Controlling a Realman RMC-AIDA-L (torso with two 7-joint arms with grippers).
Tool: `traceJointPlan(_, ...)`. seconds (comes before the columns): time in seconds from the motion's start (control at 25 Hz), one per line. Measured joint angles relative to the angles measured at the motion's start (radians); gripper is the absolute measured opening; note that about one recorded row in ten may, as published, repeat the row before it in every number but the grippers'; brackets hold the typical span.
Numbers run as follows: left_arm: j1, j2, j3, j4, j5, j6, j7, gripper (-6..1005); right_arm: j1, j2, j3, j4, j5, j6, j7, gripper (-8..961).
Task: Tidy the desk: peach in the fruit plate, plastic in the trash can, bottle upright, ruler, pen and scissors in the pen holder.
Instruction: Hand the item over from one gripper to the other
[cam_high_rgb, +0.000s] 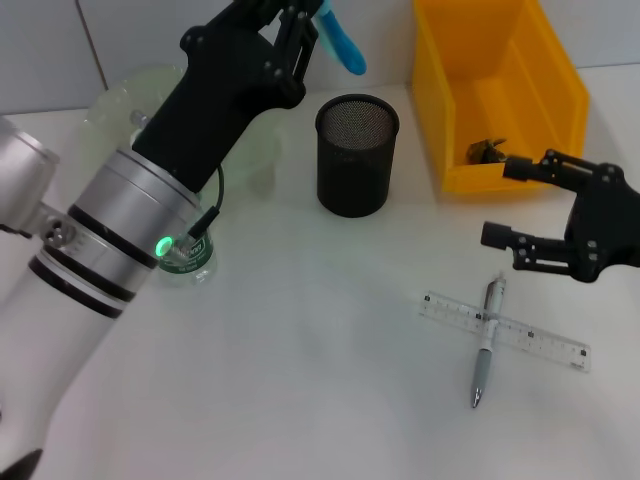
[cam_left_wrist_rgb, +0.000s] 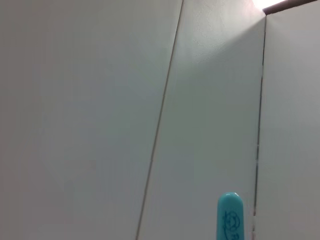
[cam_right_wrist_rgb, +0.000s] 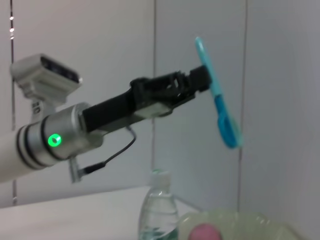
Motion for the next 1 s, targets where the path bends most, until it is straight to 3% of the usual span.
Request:
traceJointPlan(0.08, 0.003, 0.000, 0.060, -0.002, -0.094, -0.007, 0.102, 205, -0.005, 0.001, 0.005, 0.031, 0.039, 0.013, -0.032, 708)
traceJointPlan(0.28, 0.009, 0.000, 0.092, 0.000, -0.123, -0.035, 0.184, 205, -0.028, 0.001, -0.004, 0.140, 0.205, 0.046, -0.154, 707)
traceJointPlan(0.44, 0.000, 0.000, 0.124, -0.001, -0.202, -0.062, 0.238, 205, -0.015, 0.002, -0.004, 0.198, 0.217, 0.051, -0.201, 706)
traceJointPlan(0.76, -0.027, 0.000, 0.285, 0.026, -0.475, -0.054, 0.490, 205, 0.035, 0.005, -0.006, 0.342, 0.248, 0.090, -0.331, 704)
traceJointPlan(1.0, -0.050, 0.000, 0.330, 0.026, -0.533, -0.054, 0.528, 205, 0.083, 0.006, -0.009, 0.406, 0.248, 0.137, -0.376, 703)
